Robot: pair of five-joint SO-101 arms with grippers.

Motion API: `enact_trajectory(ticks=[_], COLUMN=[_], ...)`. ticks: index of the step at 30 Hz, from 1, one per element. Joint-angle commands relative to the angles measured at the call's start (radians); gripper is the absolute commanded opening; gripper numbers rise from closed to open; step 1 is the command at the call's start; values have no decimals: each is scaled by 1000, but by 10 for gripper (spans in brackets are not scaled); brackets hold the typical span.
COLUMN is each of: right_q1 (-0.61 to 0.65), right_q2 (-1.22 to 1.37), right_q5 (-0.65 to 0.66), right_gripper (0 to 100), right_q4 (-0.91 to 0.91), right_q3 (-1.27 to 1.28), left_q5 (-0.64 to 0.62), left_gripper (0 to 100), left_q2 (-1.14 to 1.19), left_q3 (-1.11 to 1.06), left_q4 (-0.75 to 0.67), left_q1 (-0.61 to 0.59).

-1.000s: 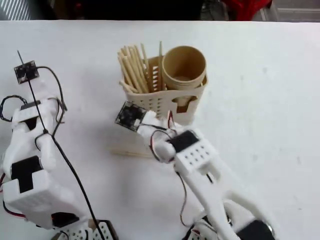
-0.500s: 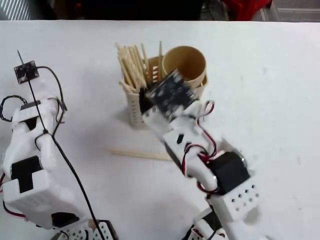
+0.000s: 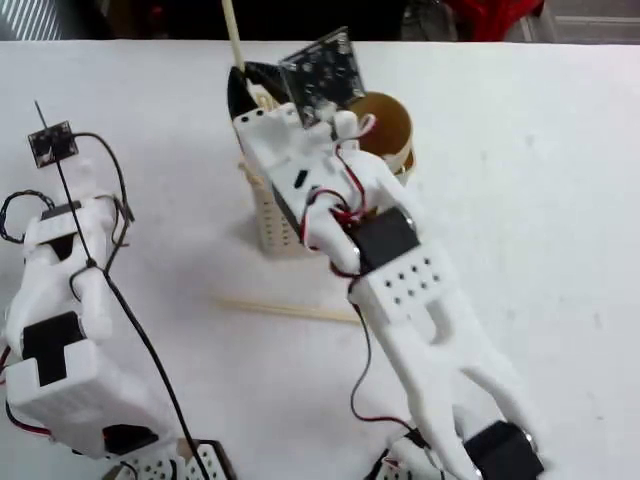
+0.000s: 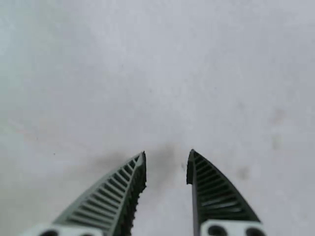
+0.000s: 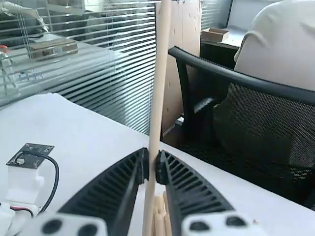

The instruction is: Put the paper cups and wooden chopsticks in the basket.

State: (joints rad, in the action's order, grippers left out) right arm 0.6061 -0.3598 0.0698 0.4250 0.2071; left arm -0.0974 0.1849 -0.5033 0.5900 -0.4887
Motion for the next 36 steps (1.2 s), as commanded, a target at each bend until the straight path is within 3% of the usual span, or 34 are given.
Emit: enact_trajectory(ticks=[1,8,12,18,21,24,27,31,33,36], right_q1=[-38,-67,-59,-56,-35,1,64,162,203,245], right_q2=[-2,-53,-90,-168,-229,-321,-378,-318,-266,-191], right_q5=[-6,-5,-3,149,150,164,350,578,638,657], right_gripper=[18,25,126,168,152,134,134,134,134,132], right_q4=[-28,42,45,130,237,496,722,877,881,748], right_q3=[-52,-9,23,34,34,32,37,137,239,413], left_q5=[-8,-8,-8,-8,-8,-8,-8,-8,-8,-6], left_gripper=[157,157,157,157,157,157,157,157,157,157], left_q2=[-7,-7,-7,-7,-7,-7,-7,-7,-7,-7], left_q3=[23,25,25,25,25,25,25,25,25,23], left_q4=[-17,-17,-17,-17,-17,-17,-17,-17,-17,-17], left_q1=[1,1,1,1,1,1,1,10,10,10])
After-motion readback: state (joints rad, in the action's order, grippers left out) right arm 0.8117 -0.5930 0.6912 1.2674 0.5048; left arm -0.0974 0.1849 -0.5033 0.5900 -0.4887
